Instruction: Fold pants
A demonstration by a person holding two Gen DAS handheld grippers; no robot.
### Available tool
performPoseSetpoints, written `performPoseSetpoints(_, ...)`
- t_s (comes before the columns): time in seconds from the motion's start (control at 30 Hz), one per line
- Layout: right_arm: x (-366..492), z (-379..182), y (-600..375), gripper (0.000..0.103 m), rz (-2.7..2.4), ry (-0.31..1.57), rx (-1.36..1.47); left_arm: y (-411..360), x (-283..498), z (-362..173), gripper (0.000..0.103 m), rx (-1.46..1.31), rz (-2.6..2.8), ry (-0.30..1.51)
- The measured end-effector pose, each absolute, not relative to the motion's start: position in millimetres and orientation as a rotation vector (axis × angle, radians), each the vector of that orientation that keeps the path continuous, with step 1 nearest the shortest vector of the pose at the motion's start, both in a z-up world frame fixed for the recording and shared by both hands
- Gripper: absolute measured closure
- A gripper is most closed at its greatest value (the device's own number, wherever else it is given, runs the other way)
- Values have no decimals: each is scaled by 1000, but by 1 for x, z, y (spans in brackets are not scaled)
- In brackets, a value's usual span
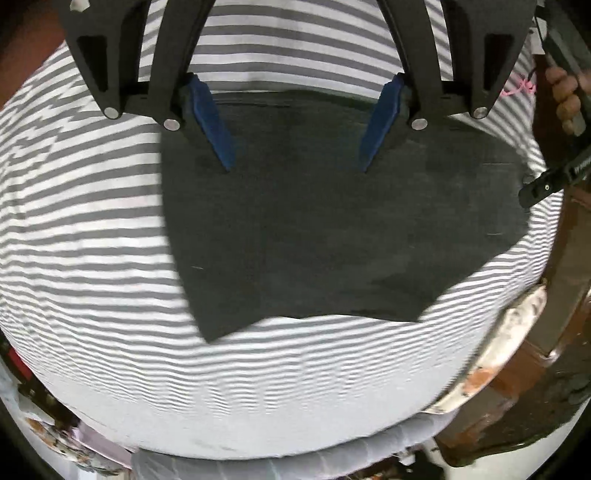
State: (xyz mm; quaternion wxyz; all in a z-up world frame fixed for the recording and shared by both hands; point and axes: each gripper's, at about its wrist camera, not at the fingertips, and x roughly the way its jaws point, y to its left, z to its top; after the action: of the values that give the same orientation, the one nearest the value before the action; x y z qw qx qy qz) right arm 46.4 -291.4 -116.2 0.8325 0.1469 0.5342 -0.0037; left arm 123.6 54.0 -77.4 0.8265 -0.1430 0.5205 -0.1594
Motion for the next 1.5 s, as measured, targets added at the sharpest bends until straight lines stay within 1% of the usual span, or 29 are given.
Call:
performPoseSetpoints(0.17, 54, -118, -257, 34, 58, 1124, 330, 162, 114, -94, 64, -507, -186, 1139)
performPoseSetpoints(0.27, 61, -121, -242, 34, 87, 1137, 361, 188, 105, -110, 64, -578, -154, 1154)
performPoseSetpoints(0.4, 65, -125, -225, 34, 105, 1151, 385, 194, 98, -128, 64, -579, -146, 1210)
performPoseSetpoints(0.5, 69, -125, -217, 34, 111, 1152, 384, 198, 93, -146, 64, -644, -139, 1270)
performPoseSetpoints(0.77, 74, -129, -211, 34, 138, 1156, 395, 227, 93, -188, 64, -909, -68, 1259)
performPoseSetpoints(0.87, 74, -132, -209, 34, 146, 1162, 394, 235, 93, -192, 65, -959, -46, 1231)
performPoseSetpoints(1.0, 76, -139, -205, 34, 154, 1174, 392, 239, 99, -178, 76, -937, -73, 1178)
performPoseSetpoints(1.07, 77, -142, -203, 34, 160, 1179, 396, 239, 101, -179, 78, -934, -75, 1166)
performPoseSetpoints(1.17, 81, -144, -197, 34, 170, 1174, 381, 236, 103, -187, 78, -947, -53, 1173)
performPoseSetpoints(1.23, 84, -145, -193, 34, 172, 1176, 364, 238, 103, -194, 78, -1006, -41, 1173)
performPoseSetpoints(1.3, 88, -145, -186, 34, 174, 1173, 337, 236, 105, -195, 75, -1013, -38, 1178)
performPoseSetpoints(1.43, 95, -150, -173, 34, 179, 1187, 278, 236, 105, -193, 75, -1009, -25, 1166)
performPoseSetpoints(1.47, 95, -151, -171, 34, 182, 1191, 279, 233, 106, -190, 78, -981, -21, 1165)
performPoseSetpoints(1.5, 95, -154, -170, 34, 187, 1198, 287, 228, 108, -188, 86, -958, -19, 1161)
